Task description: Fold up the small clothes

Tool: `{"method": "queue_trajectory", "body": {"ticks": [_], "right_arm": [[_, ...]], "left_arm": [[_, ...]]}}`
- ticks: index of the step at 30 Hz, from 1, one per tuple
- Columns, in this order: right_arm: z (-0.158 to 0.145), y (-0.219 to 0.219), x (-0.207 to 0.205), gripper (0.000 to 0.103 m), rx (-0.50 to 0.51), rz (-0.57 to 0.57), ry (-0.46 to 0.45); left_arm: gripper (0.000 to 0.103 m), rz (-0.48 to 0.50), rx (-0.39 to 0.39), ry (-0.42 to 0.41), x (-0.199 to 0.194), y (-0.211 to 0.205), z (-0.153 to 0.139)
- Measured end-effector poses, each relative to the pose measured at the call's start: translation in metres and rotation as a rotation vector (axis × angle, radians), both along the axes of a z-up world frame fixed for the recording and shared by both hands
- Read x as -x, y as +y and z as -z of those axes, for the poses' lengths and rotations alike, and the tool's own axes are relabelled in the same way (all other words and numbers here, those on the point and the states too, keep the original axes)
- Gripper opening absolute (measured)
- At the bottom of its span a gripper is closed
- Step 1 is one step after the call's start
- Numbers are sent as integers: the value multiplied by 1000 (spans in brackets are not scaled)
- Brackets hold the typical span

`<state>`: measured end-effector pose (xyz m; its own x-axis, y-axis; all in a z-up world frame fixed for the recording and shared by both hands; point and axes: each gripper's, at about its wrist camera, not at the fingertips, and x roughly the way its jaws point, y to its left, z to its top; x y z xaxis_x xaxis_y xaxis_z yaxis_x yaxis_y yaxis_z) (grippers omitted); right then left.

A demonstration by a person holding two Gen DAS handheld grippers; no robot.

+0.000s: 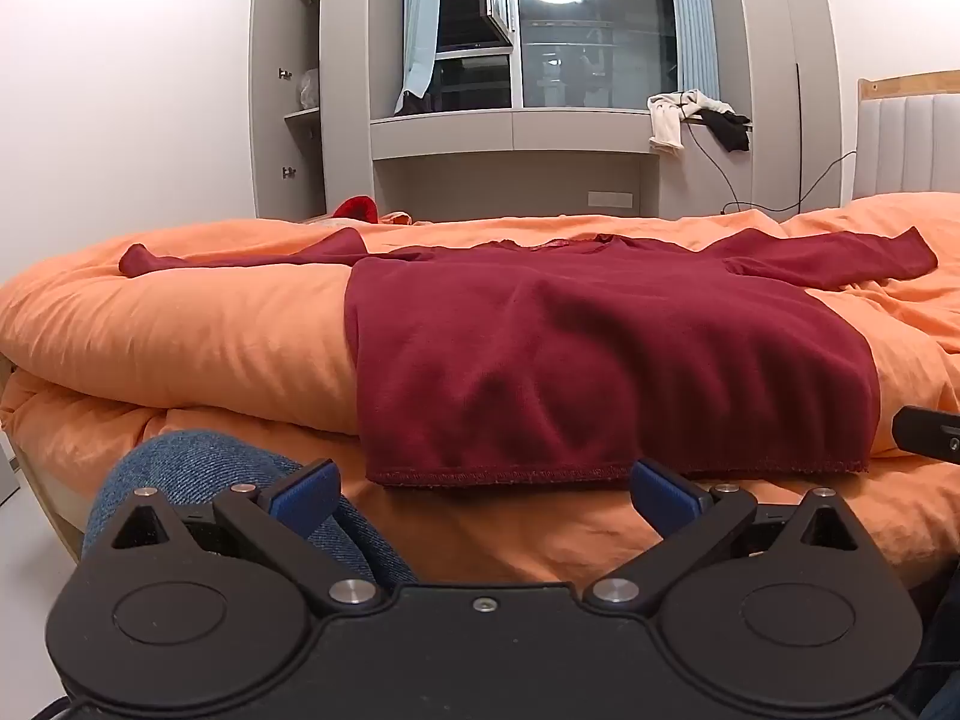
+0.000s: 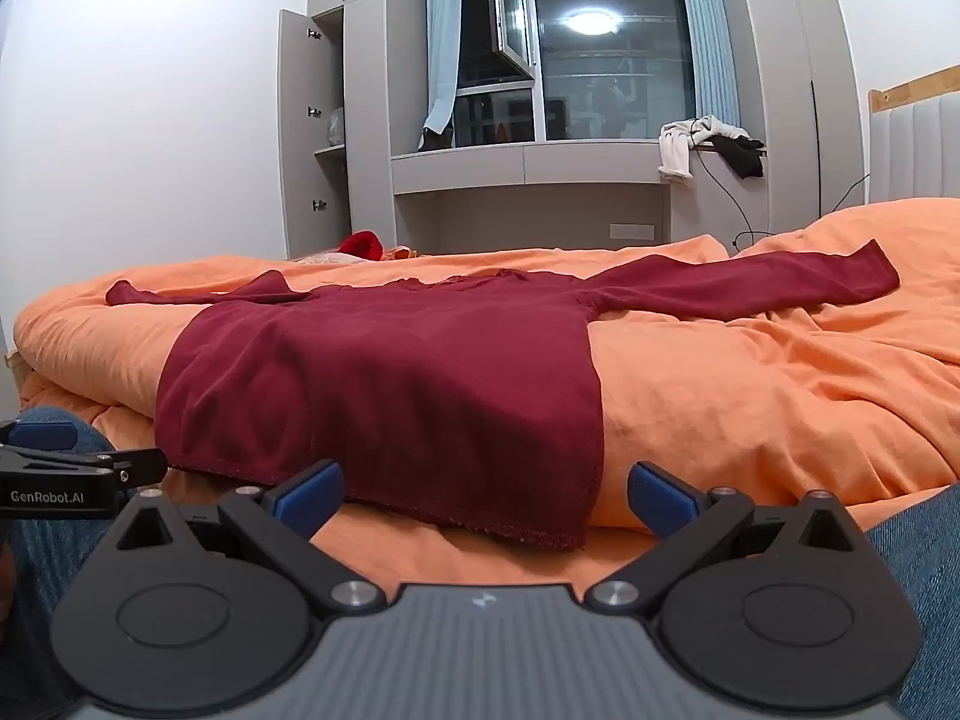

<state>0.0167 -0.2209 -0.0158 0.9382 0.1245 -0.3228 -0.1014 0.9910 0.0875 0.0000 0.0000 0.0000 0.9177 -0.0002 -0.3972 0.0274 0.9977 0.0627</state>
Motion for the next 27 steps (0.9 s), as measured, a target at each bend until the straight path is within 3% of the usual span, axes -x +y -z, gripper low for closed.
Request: {"method": "queue_trajectory", "body": {"ticks": [27], "right_arm": [[1,-3,0,103,-5,8,16]], "left_arm": [[102,2,17,6,0,1,0]]}}
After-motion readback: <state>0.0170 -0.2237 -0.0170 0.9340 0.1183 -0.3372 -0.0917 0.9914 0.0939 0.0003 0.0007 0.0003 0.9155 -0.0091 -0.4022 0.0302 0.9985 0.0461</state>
